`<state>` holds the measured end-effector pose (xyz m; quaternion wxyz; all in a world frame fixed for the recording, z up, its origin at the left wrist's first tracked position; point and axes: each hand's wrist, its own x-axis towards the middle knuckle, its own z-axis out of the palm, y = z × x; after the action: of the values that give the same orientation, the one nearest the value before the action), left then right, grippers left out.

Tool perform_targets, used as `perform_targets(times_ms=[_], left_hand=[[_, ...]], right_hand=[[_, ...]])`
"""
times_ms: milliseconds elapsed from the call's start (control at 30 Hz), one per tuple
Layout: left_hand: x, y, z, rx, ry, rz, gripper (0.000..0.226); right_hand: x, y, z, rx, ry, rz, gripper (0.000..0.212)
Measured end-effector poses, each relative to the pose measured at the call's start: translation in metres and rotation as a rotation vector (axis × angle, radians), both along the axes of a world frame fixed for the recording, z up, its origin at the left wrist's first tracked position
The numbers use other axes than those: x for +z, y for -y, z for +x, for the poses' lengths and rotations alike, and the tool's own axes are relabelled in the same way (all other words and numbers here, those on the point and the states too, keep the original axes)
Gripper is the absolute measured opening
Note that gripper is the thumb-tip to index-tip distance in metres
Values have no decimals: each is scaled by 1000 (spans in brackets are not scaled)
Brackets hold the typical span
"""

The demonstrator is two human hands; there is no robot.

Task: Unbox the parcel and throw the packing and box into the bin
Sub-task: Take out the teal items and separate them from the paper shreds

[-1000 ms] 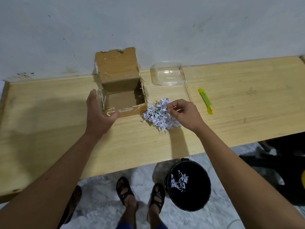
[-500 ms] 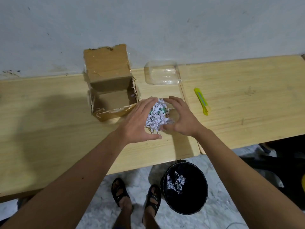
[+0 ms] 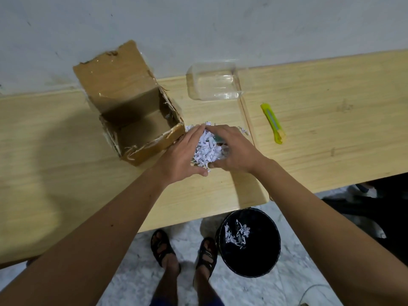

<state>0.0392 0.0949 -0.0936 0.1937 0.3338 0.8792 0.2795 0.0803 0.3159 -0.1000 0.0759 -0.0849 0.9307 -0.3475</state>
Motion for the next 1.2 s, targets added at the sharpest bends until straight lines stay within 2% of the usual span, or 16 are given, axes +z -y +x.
perform_targets(times_ms=[133, 300, 467, 633, 967, 1200], left_hand=[[-10, 3, -10, 23, -49, 157, 104], [-4, -1, -18, 70, -77, 201, 66], [-1, -9, -25, 115, -79, 220, 51], [0, -18, -32, 149, -42, 238, 38], [-10, -19, -36, 246, 143, 229, 41], [-10, -17, -31, 303, 208, 308, 45]], right_hand=[[6, -4, -2, -41, -20, -45, 82], [11, -8, -10, -84, 54, -119, 58], [18, -15, -22, -81, 61, -153, 37], [18, -22, -35, -81, 91, -148, 26], [9, -17, -51, -144, 69, -128, 16], [18, -21, -40, -245, 134, -235, 22]])
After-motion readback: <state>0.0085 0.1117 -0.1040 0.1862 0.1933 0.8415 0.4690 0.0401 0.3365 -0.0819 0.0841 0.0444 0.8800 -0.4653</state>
